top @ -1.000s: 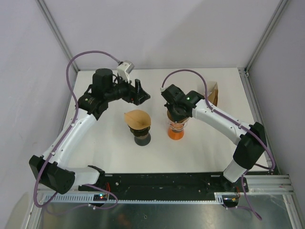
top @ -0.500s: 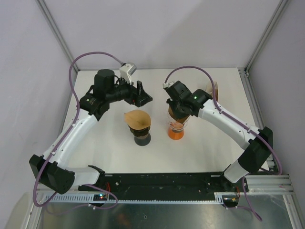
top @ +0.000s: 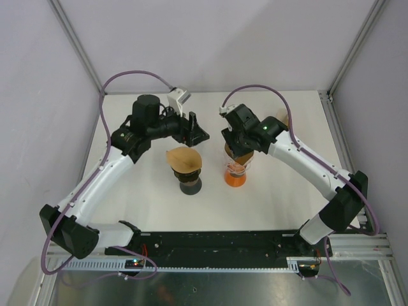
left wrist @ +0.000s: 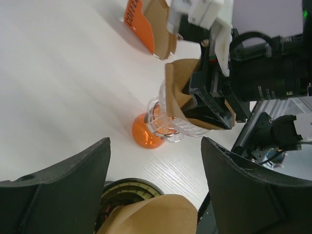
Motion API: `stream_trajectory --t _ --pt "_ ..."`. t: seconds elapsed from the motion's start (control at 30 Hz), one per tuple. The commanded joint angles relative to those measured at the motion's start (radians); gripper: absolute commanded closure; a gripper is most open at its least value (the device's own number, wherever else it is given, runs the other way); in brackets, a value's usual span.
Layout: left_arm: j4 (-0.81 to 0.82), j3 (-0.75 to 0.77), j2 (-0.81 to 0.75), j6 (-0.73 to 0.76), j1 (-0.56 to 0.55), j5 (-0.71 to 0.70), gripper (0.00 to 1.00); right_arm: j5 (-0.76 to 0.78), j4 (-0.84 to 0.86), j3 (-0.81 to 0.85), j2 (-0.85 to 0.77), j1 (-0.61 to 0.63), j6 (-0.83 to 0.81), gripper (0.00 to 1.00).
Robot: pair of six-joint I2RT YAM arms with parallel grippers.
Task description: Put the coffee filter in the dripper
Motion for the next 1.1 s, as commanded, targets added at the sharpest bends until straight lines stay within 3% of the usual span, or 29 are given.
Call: stream_trajectory --t 0.0,0.17,0.43,0.73,1.07 --pt "0.026 0.003 0.010 -0.006 -0.049 0.002 0.23 -0.002 0.014 0.093 -0.055 0.002 -0.003 0.52" --pt "0.026 0.019 0.036 -0.008 -0.080 -0.007 0.28 0.027 0.000 0.102 -0.078 -0.004 -0.008 0.47" --pt "0.027 0.047 0.108 -0.008 -0.133 -0.038 0.33 0.045 -0.003 0.133 -0.131 0.008 -0.006 0.45" --pt "0.026 0.140 0.181 -0.032 -0.152 -0.048 0.33 0.204 0.068 0.052 -0.245 -0.014 0.066 0.38" --pt "0.031 0.176 0.248 -0.051 -0.186 -0.050 0.33 -0.028 0.227 -0.154 -0.335 -0.160 0.093 0.38"
